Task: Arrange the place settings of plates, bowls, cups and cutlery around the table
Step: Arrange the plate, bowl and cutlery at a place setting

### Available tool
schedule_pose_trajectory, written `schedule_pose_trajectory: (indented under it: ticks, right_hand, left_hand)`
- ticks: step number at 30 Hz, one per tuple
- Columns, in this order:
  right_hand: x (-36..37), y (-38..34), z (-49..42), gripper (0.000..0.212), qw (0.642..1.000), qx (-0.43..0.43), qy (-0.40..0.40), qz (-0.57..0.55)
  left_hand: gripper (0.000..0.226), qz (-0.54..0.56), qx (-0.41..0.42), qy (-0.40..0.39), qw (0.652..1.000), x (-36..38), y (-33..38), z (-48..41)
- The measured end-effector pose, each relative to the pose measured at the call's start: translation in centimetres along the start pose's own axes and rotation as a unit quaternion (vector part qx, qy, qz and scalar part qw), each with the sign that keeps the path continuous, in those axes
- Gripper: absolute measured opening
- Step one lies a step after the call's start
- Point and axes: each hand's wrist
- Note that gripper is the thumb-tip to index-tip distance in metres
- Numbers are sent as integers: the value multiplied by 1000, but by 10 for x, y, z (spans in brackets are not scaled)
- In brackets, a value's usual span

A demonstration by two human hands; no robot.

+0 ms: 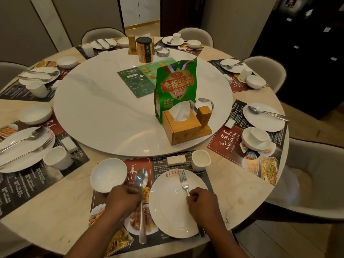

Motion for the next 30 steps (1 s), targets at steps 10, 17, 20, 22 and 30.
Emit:
schedule_pose_trajectory:
  ticks: [10,17,20,22,30]
  right_hand:
    - [-1,1,-2,30,1000,9,-4,-7]
    - [0,3,-3,30,1000,4,-4,-13]
    - [0,4,-2,30,1000,2,-6,-11]
    - [0,4,-2,30,1000,-2,-6,-10]
    - [-4,6,-4,31,1000,-1,-12,-3]
  left_hand:
    - [15,112,-57,-42,991,79,2,27]
    - [10,105,-63,-19,992,86,-4,20]
    - [9,91,-62,-18,994,85,-6,19]
    - [14,80,-56,-21,995,85,-8,19]
    - [15,7,-27,-17,999,86,-16,14]
Point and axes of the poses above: each hand's wrist, its own z-axis away from the middle knuckle, its own x-axis out of the palm, y = z × x, and after that the axes turned 10 degrees about z, right-handed
